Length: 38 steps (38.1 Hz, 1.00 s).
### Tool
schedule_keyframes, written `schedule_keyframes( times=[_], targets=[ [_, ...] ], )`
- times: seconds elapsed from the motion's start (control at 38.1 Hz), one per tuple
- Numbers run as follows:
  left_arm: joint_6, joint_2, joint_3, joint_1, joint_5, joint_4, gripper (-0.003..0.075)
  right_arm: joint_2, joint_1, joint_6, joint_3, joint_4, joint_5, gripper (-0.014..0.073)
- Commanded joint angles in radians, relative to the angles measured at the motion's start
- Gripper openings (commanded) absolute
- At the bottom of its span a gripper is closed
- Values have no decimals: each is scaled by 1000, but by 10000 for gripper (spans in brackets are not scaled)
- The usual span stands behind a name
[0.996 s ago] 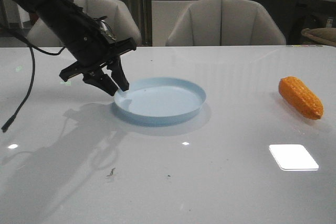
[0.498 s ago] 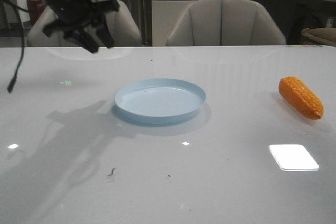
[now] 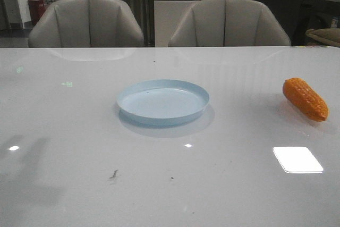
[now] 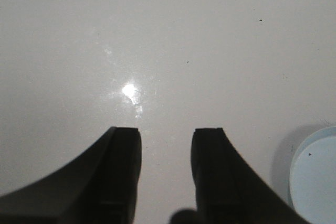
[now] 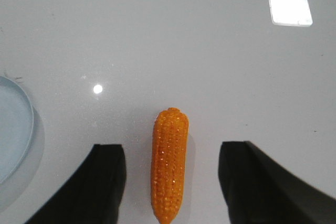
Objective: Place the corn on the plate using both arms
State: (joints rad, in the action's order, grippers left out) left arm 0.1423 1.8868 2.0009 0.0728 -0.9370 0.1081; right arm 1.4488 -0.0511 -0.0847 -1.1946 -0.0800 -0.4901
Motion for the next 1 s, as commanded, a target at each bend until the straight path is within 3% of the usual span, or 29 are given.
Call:
schedule_keyframes(
  times=[0.0, 0.24, 0.45, 0.63, 0.97],
  targets=[
    [-1, -141, -63, -3, 144, -3, 314, 90, 7, -2, -144, 4, -2, 498],
    [-1, -496, -581, -3, 434, -3, 314, 394, 8, -2, -345, 4, -134, 498],
    [-1, -725, -867, -3, 562, -12, 314, 511, 8, -2, -365, 4, -168, 498],
    [-1, -846, -959, -3, 587, -12, 314, 560, 8, -2, -365, 4, -191, 498],
    [-1, -916, -963, -3, 594, -12, 314, 568, 8, -2, -364, 2, -169, 470]
  ],
)
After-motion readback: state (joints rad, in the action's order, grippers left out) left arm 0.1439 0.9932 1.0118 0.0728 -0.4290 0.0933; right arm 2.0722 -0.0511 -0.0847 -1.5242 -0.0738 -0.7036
